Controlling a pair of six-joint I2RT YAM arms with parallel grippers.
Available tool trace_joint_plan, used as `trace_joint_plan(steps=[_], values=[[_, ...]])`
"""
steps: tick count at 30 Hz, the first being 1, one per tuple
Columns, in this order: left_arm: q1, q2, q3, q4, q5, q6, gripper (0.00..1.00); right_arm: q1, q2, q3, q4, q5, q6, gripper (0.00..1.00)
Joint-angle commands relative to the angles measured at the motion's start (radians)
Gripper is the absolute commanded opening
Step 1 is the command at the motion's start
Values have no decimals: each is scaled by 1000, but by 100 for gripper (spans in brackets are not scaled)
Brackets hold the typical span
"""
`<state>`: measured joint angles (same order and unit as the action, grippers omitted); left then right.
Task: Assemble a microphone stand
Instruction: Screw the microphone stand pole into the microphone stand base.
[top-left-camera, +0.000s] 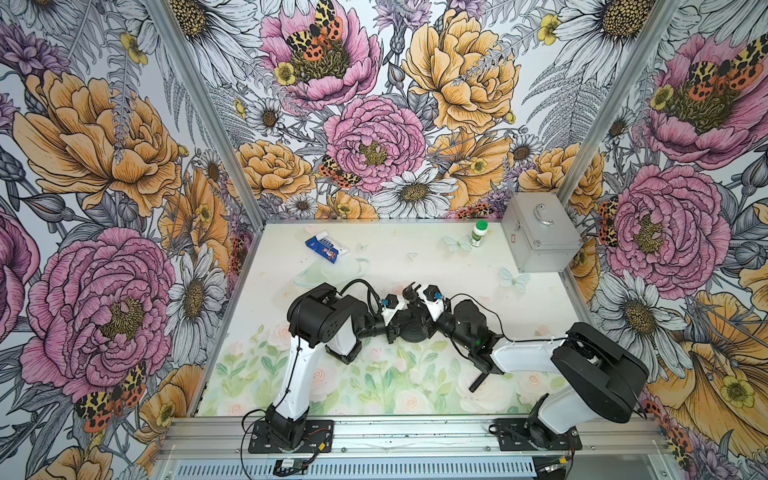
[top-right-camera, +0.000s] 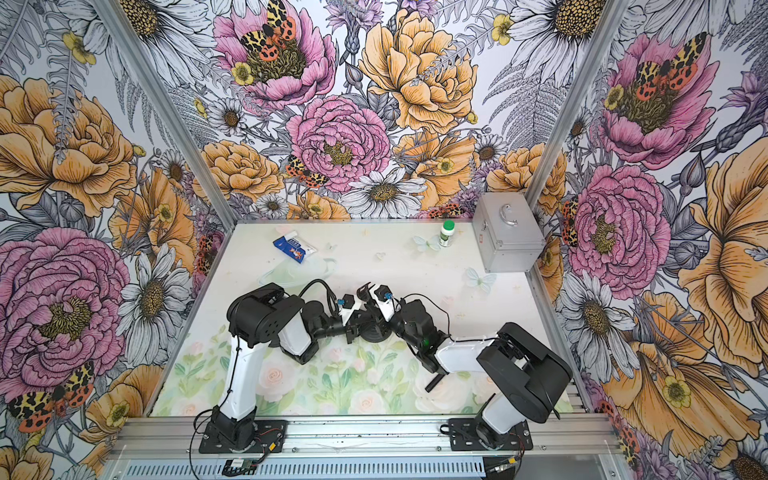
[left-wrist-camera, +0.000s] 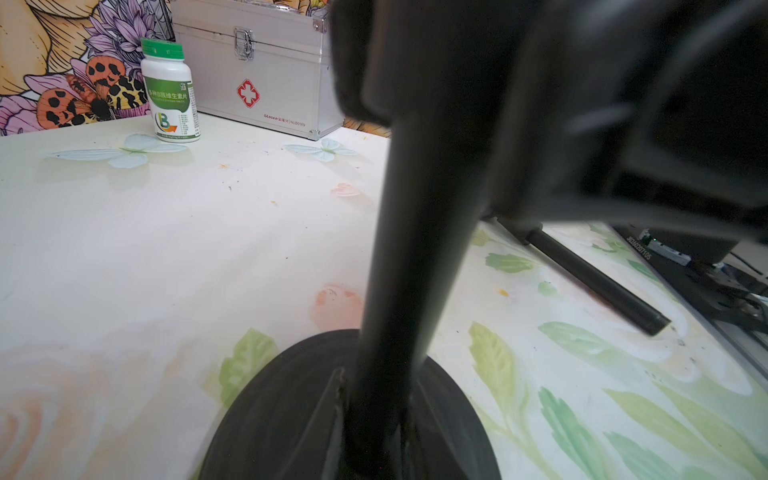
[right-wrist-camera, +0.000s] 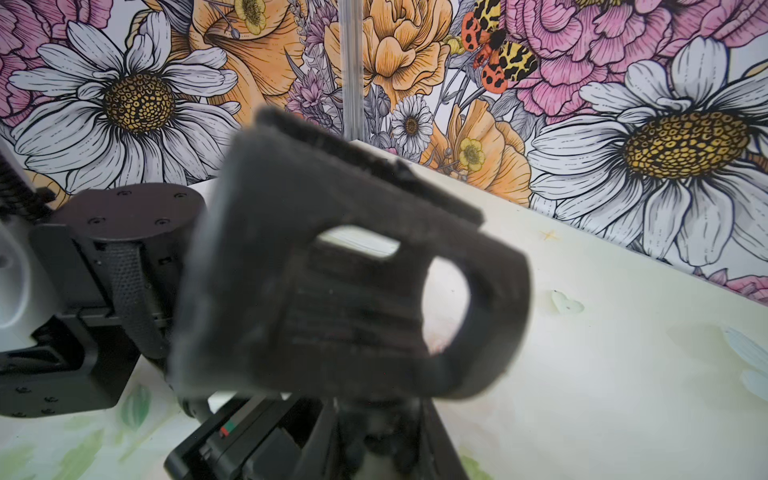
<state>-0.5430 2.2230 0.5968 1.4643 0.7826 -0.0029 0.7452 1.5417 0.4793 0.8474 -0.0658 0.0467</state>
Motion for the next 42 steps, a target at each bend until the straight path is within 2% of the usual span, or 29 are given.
trace_joint_plan(steps=[1,4,7,13,17,21,24,27,29,31,33,34,36,38,39,41,42], values=[[17,55,-17,-52,-54,-42,19,-48,8,-15,12,-69,-48,17],[3,55,-26,-52,-51,-13,16,-151,-15,19,-66,-402,-82,31],[0,47,-20,-52,-40,-3,16,-229,-29,58,-159,-601,-147,40],[-5,48,-22,-52,-41,-1,15,-302,20,221,-407,-849,-229,43],[-6,48,-21,-53,-37,-9,15,-308,67,276,-427,-882,-231,41],[-8,43,-20,-53,-46,-3,17,-310,87,284,-426,-875,-220,35],[-6,44,-21,-52,-45,-14,17,-303,84,269,-423,-857,-220,22],[-9,43,-22,-52,-54,-9,19,-283,47,211,-368,-722,-199,9],[-5,41,-19,-53,-61,-20,21,-248,6,129,-282,-502,-139,1],[-2,44,-18,-52,-68,-36,21,-165,-52,37,-213,-129,-48,0],[-4,47,-22,-53,-69,-31,21,-71,-90,-18,-204,192,51,0],[-5,49,-19,-52,-69,-29,21,-31,-101,-37,-198,294,105,0],[0,53,-10,-53,-62,-39,21,23,-102,-57,-166,402,176,0],[3,58,-6,-52,-58,-46,20,33,-84,-46,-150,341,171,0],[3,61,-9,-52,-57,-46,20,29,-77,-31,-156,251,133,0],[-1,63,-9,-52,-56,-40,19,5,-75,-2,-190,19,37,26],[-1,61,-7,-52,-52,-37,18,-18,-80,11,-214,-98,-3,32]])
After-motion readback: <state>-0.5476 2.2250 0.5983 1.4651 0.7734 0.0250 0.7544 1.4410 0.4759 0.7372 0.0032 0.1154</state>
